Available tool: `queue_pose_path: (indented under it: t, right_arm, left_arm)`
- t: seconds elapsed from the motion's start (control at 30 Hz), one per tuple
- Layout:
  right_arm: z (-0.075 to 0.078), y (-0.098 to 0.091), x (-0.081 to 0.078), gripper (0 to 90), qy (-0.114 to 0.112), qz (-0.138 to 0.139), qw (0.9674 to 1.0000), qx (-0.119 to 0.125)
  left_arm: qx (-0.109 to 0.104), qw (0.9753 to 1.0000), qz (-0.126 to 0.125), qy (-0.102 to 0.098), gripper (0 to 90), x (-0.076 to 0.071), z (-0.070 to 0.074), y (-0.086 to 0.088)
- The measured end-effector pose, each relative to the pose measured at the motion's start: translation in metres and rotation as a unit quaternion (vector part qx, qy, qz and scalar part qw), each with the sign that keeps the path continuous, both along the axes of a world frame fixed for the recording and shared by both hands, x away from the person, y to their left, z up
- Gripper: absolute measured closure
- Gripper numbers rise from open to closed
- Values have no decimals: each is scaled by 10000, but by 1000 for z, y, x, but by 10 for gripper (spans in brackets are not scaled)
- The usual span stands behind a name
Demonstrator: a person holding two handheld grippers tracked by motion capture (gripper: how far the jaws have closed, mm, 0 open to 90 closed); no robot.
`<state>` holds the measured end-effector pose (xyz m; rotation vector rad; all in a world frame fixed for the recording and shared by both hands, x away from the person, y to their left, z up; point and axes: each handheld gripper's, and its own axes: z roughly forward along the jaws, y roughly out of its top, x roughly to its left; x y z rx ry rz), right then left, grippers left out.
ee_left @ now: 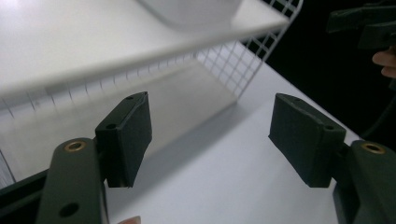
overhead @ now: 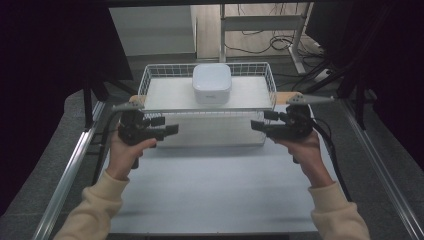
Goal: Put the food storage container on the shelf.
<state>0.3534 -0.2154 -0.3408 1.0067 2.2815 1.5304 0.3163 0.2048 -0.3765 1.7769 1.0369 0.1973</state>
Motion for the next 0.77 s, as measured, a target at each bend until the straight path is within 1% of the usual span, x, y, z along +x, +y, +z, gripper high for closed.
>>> queue_pose_path:
  t: [0.1, 0.17, 0.2, 0.23, 0.27, 0.3, 0.33, 0.37, 0.4, 0.43, 0.47, 0.53, 0.57, 0.6, 0.63, 0.77]
  right_arm:
    - [-17, -3, -16, 298, -68, 49, 9999, -135]
    - [-29, -4, -26, 290, -62, 97, 9997, -206]
    - [-41, -6, -34, 287, -26, 118, 9996, -259]
    - [-46, -6, -36, 285, 16, 127, 9995, -284]
    - [-46, -6, -36, 285, 16, 127, 9995, -284]
    - [-63, -8, -43, 282, 176, 142, 9995, -242]
    - [-63, -8, -43, 282, 176, 142, 9995, -242]
    - [-70, -9, -45, 280, 300, 150, 9992, -216]
    - [-81, -8, -46, 274, 434, 146, 9983, -348]
    - [-81, -8, -46, 274, 434, 146, 9983, -348]
    - [-86, -9, -46, 271, 458, 84, 9978, -471]
    - [-87, -10, -46, 271, 465, 72, 9978, -465]
    - [-88, -10, -46, 271, 481, 77, 9980, -395]
    - [-88, -11, -47, 270, 460, 73, 9982, -387]
    - [-88, -11, -47, 265, 431, 58, 9983, -380]
    - [-88, -13, -49, 230, 167, 33, 9989, -436]
  left_arm:
    - [126, 9999, 11, 69, 289, -14, -21, -1]
    - [207, 9996, -14, 174, 284, -21, -34, -2]
    - [322, 9993, -23, 186, 271, -27, -43, -4]
    - [322, 9993, -23, 186, 271, -27, -43, -4]
    - [375, 9991, -33, 183, 271, -31, -48, -5]
    - [426, 9988, -63, 214, 268, -35, -55, -6]
    - [463, 9985, -104, 270, 268, -38, -59, -8]
    - [503, 9981, -136, 330, 266, -40, -64, -10]
    - [665, 9969, -170, 380, 256, -41, -69, -13]
    - [665, 9969, -170, 380, 256, -41, -69, -13]
    - [698, 9967, -142, 382, 256, -42, -71, -14]
    - [687, 9968, -148, 385, 256, -42, -72, -13]
    - [685, 9969, -129, 373, 256, -43, -72, -13]
    - [692, 9969, -110, 349, 256, -43, -72, -12]
    - [686, 9970, -95, 344, 256, -43, -71, -11]
    - [691, 9971, -36, 302, 254, -43, -71, -8]
